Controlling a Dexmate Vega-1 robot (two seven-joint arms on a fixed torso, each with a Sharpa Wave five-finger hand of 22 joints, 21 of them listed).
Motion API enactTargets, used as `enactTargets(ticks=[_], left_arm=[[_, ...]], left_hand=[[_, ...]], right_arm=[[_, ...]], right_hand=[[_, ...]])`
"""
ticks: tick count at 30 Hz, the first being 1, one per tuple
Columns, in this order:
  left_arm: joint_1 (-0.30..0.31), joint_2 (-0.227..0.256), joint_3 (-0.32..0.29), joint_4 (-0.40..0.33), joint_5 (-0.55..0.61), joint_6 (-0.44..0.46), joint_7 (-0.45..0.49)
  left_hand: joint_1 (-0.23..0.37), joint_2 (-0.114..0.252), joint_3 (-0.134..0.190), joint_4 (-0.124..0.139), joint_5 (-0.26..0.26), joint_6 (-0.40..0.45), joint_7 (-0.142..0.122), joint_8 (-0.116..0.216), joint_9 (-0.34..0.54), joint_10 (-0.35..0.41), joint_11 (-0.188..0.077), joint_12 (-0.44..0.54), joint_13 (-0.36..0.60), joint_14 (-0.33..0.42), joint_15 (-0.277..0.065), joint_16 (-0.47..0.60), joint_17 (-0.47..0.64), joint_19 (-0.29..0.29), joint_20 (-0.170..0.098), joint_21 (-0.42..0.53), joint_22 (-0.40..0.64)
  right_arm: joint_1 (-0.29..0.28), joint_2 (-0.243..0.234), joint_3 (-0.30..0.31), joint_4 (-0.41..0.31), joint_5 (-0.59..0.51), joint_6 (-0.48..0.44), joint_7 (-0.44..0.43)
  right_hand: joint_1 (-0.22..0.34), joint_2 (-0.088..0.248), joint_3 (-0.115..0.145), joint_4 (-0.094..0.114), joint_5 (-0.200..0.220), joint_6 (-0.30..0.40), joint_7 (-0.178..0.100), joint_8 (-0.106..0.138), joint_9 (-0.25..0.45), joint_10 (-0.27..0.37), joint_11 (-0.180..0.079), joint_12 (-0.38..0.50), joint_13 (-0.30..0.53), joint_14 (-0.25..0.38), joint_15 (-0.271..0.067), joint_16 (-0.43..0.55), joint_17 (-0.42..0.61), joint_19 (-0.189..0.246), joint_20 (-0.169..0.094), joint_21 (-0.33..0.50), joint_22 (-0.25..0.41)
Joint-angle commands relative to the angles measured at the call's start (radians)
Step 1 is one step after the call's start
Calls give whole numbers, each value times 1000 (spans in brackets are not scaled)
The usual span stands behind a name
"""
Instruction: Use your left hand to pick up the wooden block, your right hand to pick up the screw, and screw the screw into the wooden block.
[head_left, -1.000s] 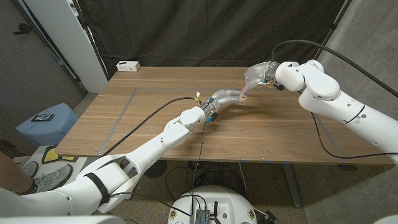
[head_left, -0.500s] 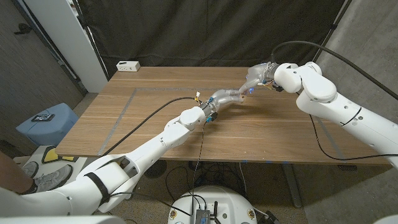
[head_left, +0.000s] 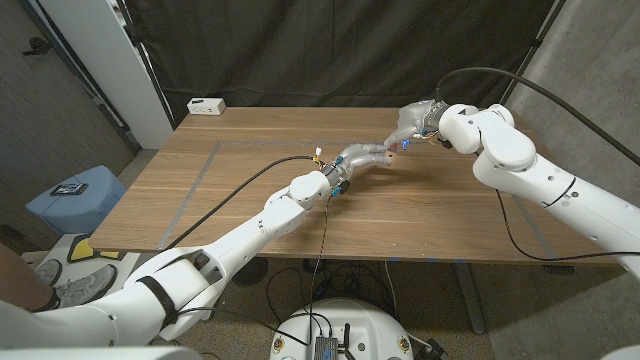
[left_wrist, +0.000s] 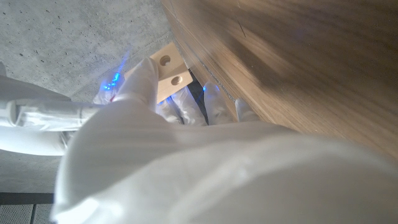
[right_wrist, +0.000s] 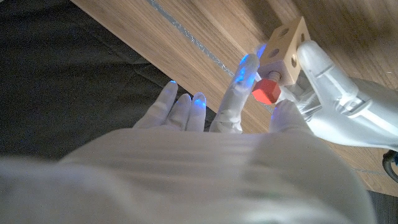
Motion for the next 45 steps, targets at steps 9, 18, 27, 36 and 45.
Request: enactTargets(ticks=[9, 18, 27, 36, 45], left_arm=[[-10, -6, -1, 24, -6, -10, -12], [-14, -9, -1, 33, -8, -16, -19], [-14, -7, -1, 28, -8, -12, -21], [-16, -7, -2, 28, -8, -13, -20], [-18, -7, -1, 30, -9, -10, -24]], left_hand=[[-21, 31, 70, 59, 4, 24, 14, 3, 4, 8, -2, 15, 34, 5, -44, 3, 4, -1, 4, 8, 6], [-22, 32, 71, 59, 4, 24, 15, 3, 4, 6, -1, 14, 34, 4, -42, 3, 4, -1, 6, 8, 6], [-23, 31, 72, 59, 4, 24, 17, 3, 4, 7, -2, 14, 34, 4, -42, 3, 4, 0, 5, 8, 6], [-24, 31, 72, 58, 4, 26, 16, 4, 4, 8, -2, 15, 34, 5, -43, 4, 4, -1, 4, 8, 6], [-25, 31, 73, 58, 3, 25, 15, 3, 4, 7, -3, 15, 33, 4, -42, 4, 5, -1, 4, 8, 6]], right_arm=[[34, 4, -13, -3, -44, -5, 111], [43, 3, -6, -6, -42, 6, 143], [37, -12, 35, -10, 53, 47, 128], [47, -26, 51, 0, 137, 83, 105], [64, -35, 41, 11, 178, 94, 102]], right_hand=[[-40, -5, -22, 1, 11, -145, 7, -43, 28, -59, 32, -28, 4, -31, 23, -22, 3, -32, 7, -10, 2], [-38, 0, -24, -12, 14, -284, 13, -84, 47, -117, 44, -39, 7, -55, 41, -33, 2, -60, 22, -12, 2], [8, 12, -5, -47, 14, -453, 29, -148, 47, -204, 56, -43, 9, -98, 72, -46, -4, -98, 39, -13, 1], [81, 23, 28, -79, 12, -546, 6, -195, 37, -283, 62, -42, 10, -147, 96, -53, -7, -127, 56, -13, 1], [133, 28, 51, -91, 14, -572, -39, -213, 31, -316, 55, -40, 10, -166, 99, -52, -8, -135, 59, -12, 0]])
